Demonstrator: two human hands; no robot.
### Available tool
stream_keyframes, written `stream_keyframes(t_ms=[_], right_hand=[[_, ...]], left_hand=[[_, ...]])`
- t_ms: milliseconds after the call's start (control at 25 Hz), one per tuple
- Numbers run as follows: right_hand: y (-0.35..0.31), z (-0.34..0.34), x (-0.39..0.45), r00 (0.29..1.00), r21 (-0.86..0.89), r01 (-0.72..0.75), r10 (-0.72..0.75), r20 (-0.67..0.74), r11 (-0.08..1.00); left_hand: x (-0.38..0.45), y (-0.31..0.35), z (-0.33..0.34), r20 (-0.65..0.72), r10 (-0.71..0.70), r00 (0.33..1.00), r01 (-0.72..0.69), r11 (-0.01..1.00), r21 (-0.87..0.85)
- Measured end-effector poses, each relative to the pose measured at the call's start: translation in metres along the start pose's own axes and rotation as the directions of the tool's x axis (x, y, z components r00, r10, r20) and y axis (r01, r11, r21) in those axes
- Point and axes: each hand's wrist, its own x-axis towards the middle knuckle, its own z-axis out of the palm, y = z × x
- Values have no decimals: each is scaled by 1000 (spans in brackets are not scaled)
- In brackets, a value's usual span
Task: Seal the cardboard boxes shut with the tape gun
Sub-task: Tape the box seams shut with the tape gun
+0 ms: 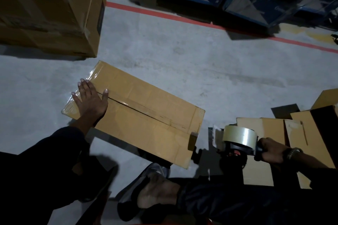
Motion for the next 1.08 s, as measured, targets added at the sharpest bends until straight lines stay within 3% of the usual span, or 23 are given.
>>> stream_keyframes(t_ms=[160, 400, 680, 760, 840, 880, 960, 1080], right_hand=[[-25, 11, 20, 995, -75, -83, 87, 54, 994], [-42, 23, 51, 993, -199, -65, 83, 84, 978], [-51, 48, 94, 994, -90, -40, 48, 94, 995], [-56, 54, 99, 993, -84, -32, 41, 108, 996], [-60, 57, 102, 991, -98, -25, 38, 130, 995], [-63, 57, 102, 990, -98, -19, 33, 138, 995], [-69, 58, 105, 993, -69, -18, 26, 113, 997], [-69, 64, 107, 991, -81, -68, 76, 108, 994]], left_hand=[[-3, 7, -13, 102, -27, 994, 27, 1000, 4], [-4, 8, -14, 108, -24, 994, 25, 1000, -6], [-3, 12, -9, 100, -63, 993, 54, 995, 90], [-14, 23, -1, 31, -74, 997, 73, 996, 49], [-42, 48, 19, -110, 84, 990, -77, 995, 67], [-65, 65, 34, -124, 243, 962, -234, 969, 85], [-119, 109, 67, 55, 560, 827, -562, 826, 45], [-185, 176, 109, 370, 727, 578, -785, 620, 7]])
